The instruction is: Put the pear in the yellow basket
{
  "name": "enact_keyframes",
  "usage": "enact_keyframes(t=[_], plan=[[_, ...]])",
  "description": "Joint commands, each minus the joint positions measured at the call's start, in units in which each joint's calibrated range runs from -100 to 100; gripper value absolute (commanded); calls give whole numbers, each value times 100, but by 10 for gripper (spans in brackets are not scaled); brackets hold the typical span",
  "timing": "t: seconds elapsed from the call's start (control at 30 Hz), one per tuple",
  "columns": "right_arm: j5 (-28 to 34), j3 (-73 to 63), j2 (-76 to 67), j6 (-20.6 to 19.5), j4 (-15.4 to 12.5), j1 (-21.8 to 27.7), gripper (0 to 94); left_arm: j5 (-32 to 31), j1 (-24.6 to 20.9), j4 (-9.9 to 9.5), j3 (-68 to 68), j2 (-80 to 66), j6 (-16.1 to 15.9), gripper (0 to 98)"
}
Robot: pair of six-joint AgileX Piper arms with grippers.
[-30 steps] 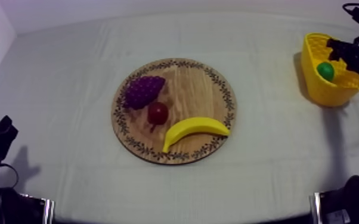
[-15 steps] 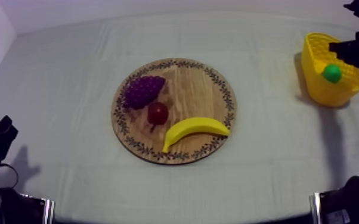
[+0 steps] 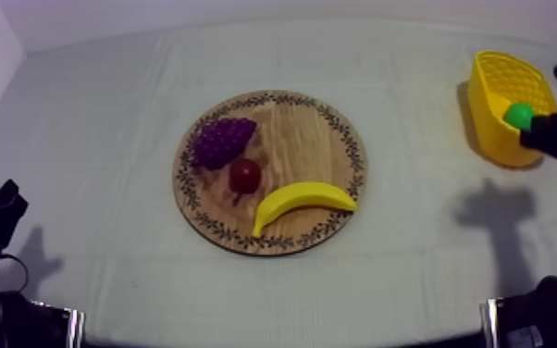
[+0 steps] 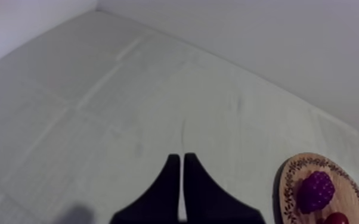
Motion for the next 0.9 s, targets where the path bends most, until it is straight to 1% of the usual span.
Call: enact_keyframes(t=[0.0, 0.07, 0.1, 0.27, 0.4, 0.47, 0.63, 0.73, 0.87], plan=[[352, 290, -1361, -494, 395, -194, 11, 1, -2, -2, 2, 2, 1, 1], [522, 382, -1799, -689, 602, -305, 17, 1, -2, -2, 2, 2, 1, 1], [607, 412, -2014, -710, 643, -342, 19, 1, -2, -2, 2, 2, 1, 1], [1031, 580, -2973, -621, 739, -489, 30, 1, -2, -2, 2, 2, 1, 1], [1286, 805, -3553, -581, 796, -517, 35, 1, -2, -2, 2, 2, 0, 1], [1386, 871, -3757, -519, 755, -490, 45, 1, -2, -2, 2, 2, 2, 1], [1738, 1014, -4145, -274, 555, -403, 64, 1, -2, -2, 2, 2, 0, 1], [1924, 1138, -4218, -303, 517, -380, 84, 1, -2, -2, 2, 2, -1, 1], [2071, 1388, -4246, -322, 409, -362, 154, 1, -2, -2, 2, 2, 0, 1]])
